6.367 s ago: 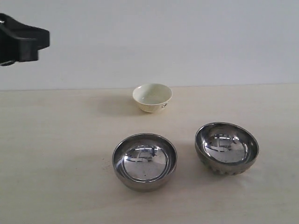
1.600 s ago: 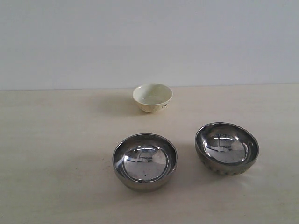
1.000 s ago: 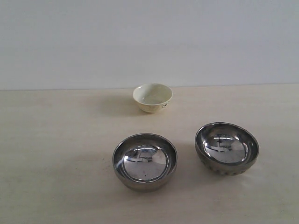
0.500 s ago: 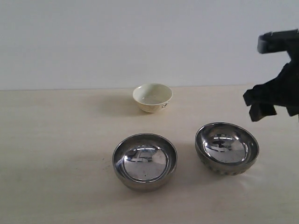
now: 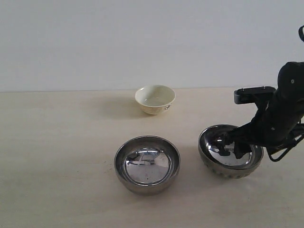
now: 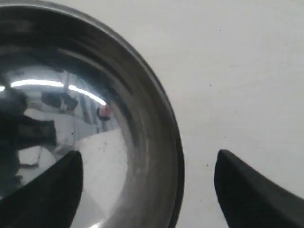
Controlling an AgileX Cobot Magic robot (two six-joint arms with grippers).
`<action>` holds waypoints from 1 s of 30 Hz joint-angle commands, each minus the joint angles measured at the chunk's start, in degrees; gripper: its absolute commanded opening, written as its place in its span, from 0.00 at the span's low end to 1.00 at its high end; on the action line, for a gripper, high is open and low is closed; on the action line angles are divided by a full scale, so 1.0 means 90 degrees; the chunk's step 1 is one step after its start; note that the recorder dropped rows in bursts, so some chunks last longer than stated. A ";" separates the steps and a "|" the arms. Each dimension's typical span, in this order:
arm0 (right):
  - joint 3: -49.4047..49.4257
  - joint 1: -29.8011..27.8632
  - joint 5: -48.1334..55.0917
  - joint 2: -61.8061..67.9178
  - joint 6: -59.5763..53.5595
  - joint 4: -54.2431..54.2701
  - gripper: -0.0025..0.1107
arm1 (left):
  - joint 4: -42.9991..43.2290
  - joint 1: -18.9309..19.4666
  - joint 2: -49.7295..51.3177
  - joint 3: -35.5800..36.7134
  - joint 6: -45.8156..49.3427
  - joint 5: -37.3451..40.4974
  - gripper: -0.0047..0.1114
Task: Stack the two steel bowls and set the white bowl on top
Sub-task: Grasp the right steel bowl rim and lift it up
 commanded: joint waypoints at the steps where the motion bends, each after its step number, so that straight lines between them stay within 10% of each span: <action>1: -0.0042 -0.0043 -0.0339 0.0256 0.0048 0.0032 0.49 | -0.0008 0.0019 -0.0020 0.0025 0.0025 0.0006 0.07; 9: -0.0042 -0.0043 -0.0489 0.0366 0.0042 0.0032 0.03 | -0.0008 0.0019 -0.0020 0.0025 0.0025 0.0006 0.07; 30: -0.0042 -0.0016 -0.0100 -0.1822 -0.0496 0.1151 0.02 | -0.0008 0.0019 -0.0020 0.0025 0.0025 0.0006 0.07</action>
